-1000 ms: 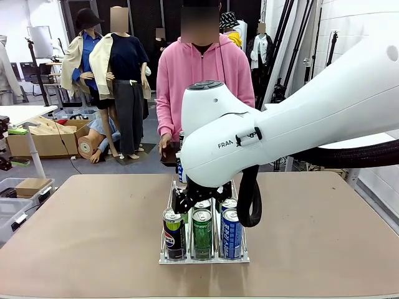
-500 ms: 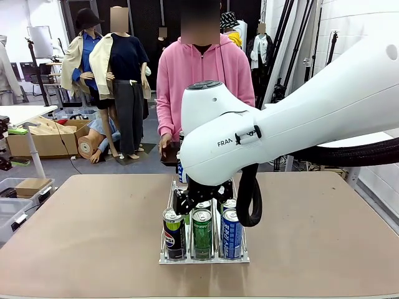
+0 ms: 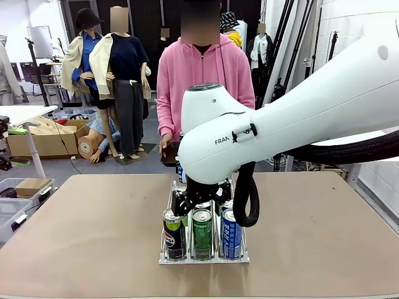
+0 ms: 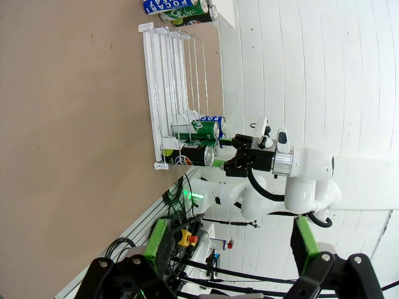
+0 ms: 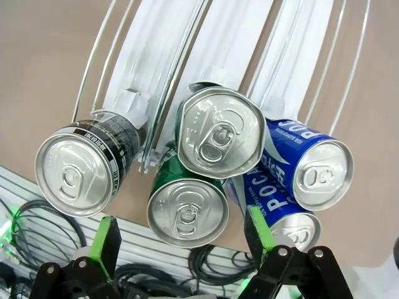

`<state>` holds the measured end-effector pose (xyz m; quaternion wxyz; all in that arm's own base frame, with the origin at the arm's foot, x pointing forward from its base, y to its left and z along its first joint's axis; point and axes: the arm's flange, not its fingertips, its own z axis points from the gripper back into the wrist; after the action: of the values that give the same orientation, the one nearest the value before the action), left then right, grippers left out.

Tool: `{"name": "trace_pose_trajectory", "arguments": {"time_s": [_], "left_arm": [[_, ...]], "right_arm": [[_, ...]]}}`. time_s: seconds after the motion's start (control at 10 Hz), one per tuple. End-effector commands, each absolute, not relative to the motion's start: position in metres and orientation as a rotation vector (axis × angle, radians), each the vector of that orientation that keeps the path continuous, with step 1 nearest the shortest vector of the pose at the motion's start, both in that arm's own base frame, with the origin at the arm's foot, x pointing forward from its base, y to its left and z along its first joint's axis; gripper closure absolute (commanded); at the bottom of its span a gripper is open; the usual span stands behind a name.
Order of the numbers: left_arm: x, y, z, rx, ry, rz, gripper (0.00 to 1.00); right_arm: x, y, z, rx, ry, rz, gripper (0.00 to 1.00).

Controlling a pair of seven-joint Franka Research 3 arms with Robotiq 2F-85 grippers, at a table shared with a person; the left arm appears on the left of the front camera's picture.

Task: Retrieve and hand over the desired beverage to the person.
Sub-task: Pick up another can of the same type that the person held from the Automatic Can Dispenser.

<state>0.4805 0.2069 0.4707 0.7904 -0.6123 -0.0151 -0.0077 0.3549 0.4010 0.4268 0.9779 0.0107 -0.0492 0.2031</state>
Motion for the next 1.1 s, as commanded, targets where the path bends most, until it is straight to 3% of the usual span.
{"name": "trace_pose_trajectory", "arguments": {"time_s": [0.0, 1.0], "left_arm": [[0.477, 0.207, 0.472, -1.315, -0.039, -0.012, 0.00], [0.477, 0.207, 0.472, -1.315, -0.039, -0.012, 0.00]], "right_arm": [[0.359, 0.401, 0.423, 0.055, -0.071, 0.433, 0.00], [0.370, 0.400, 0.402, 0.068, -0.098, 0.464, 0.00]]}}
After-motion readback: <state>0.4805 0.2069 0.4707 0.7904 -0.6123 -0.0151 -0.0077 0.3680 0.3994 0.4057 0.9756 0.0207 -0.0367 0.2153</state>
